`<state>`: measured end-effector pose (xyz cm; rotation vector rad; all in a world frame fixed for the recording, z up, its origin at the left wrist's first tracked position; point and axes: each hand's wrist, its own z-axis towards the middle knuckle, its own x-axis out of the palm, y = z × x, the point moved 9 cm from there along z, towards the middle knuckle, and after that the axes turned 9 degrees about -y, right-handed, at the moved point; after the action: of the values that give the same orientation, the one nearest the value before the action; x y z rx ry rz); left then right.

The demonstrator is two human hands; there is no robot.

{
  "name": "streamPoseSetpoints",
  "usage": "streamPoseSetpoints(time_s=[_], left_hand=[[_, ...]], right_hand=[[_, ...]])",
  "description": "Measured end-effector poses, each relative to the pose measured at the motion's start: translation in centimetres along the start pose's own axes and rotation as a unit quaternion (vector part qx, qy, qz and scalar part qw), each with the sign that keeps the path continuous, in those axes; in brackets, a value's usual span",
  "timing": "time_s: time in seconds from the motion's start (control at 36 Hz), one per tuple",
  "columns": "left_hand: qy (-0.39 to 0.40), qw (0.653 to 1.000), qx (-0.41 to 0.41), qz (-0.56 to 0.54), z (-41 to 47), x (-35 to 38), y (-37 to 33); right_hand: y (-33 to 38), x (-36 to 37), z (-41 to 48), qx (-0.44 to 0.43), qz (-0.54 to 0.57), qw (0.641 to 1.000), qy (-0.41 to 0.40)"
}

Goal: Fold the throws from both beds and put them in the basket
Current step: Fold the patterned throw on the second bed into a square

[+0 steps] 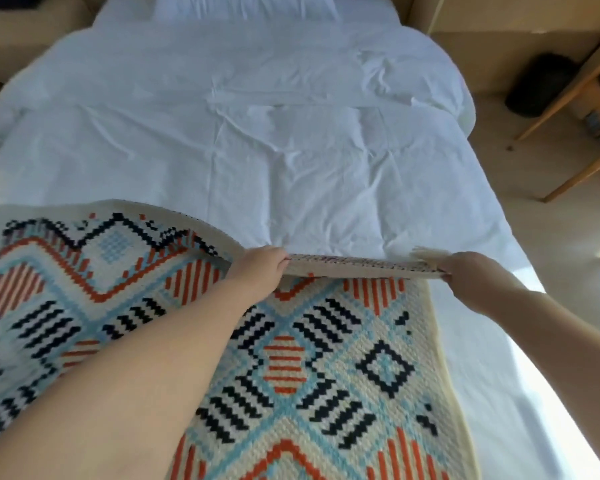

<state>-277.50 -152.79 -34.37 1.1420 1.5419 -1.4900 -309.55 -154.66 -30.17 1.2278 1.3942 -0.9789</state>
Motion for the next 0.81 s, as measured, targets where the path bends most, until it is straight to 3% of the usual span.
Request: streamPoseSetpoints(time_s=[0.19, 0.56, 0.81], left_hand=[[0.008, 0.999, -0.041, 0.010, -8.3, -1.4, -1.5], [0.016, 0.990, -0.141, -0.004, -21.0, -0.6, -4.4], [0.021, 0.993, -0.117, -0.002, -28.1, 0.9, -5.8]], right_hand=[[1.4, -0.1, -5.7, -0.035, 0.036, 0.998, 0.032], [-0.3, 2.4, -15.0, -0.107, 0.000, 0.993, 0.059], [-0.8, 3.7, -22.5, -0.082, 0.020, 0.994, 0.070]])
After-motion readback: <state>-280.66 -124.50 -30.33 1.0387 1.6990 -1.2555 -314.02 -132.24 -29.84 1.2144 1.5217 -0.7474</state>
